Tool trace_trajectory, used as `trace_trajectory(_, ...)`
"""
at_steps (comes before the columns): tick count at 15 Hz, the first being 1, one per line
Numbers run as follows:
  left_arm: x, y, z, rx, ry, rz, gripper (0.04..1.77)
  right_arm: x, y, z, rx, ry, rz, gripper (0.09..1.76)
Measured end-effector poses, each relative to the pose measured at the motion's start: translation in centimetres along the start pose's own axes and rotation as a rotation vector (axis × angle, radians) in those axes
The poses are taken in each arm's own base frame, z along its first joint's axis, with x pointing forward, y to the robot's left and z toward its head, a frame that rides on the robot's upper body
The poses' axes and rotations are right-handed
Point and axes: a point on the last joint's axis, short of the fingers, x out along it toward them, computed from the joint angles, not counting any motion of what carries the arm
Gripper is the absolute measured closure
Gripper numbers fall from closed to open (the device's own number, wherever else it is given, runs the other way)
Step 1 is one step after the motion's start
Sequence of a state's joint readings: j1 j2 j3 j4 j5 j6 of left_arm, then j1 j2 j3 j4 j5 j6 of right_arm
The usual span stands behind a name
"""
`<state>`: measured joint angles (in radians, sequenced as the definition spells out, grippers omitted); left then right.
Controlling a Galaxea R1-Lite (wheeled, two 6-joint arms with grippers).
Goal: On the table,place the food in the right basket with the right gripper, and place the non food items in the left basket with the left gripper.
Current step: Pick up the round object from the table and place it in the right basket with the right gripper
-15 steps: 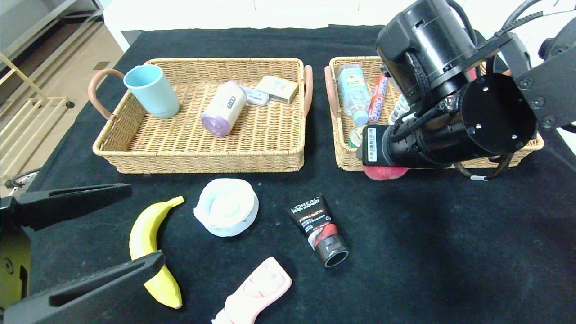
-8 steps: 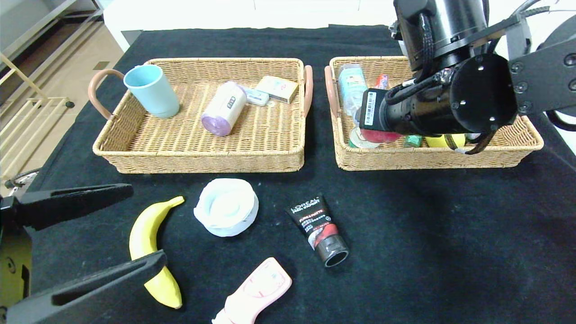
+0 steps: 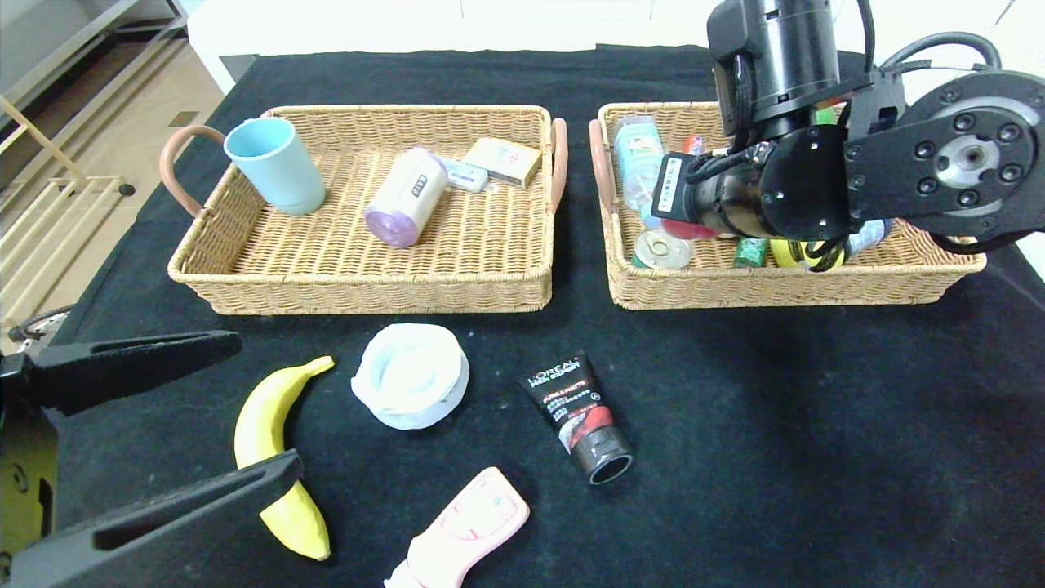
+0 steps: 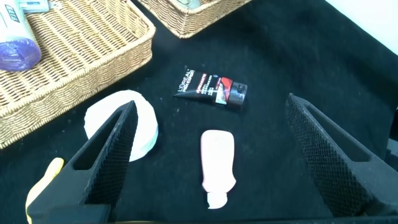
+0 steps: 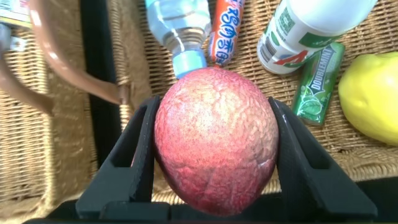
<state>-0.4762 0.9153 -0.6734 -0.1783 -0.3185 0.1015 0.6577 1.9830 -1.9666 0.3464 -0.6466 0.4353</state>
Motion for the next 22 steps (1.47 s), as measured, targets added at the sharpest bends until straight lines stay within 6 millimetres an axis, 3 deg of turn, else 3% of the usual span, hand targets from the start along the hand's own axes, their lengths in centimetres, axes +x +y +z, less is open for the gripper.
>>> trace_trajectory(3,0.1,0.0,0.0,0.000,0.002,0.000,0.09,0.4,0.1,-0.4,-0.005,0.007,-0.004,0.70)
trace_trajectory(7,0.1,0.0,-0.1,-0.001,0.005,-0.001,0.09,0.4,0.1,-0.4,-0.007,0.005,-0.009,0.46)
trace_trajectory(13,0.1,0.0,-0.1,-0.001,0.006,-0.001,0.09,-0.2,0.4,-0.5,-0.014,0.013,0.004,0.29)
trace_trajectory(18,0.1,0.0,-0.1,-0.001,0.005,-0.001,0.09,-2.5,1.2,-0.7,-0.038,0.020,0.061,0.22)
trace_trajectory(22,0.1,0.0,-0.1,-0.001,0.006,-0.001,0.09,-5.6,2.5,-0.9,-0.080,0.021,0.146,0.19)
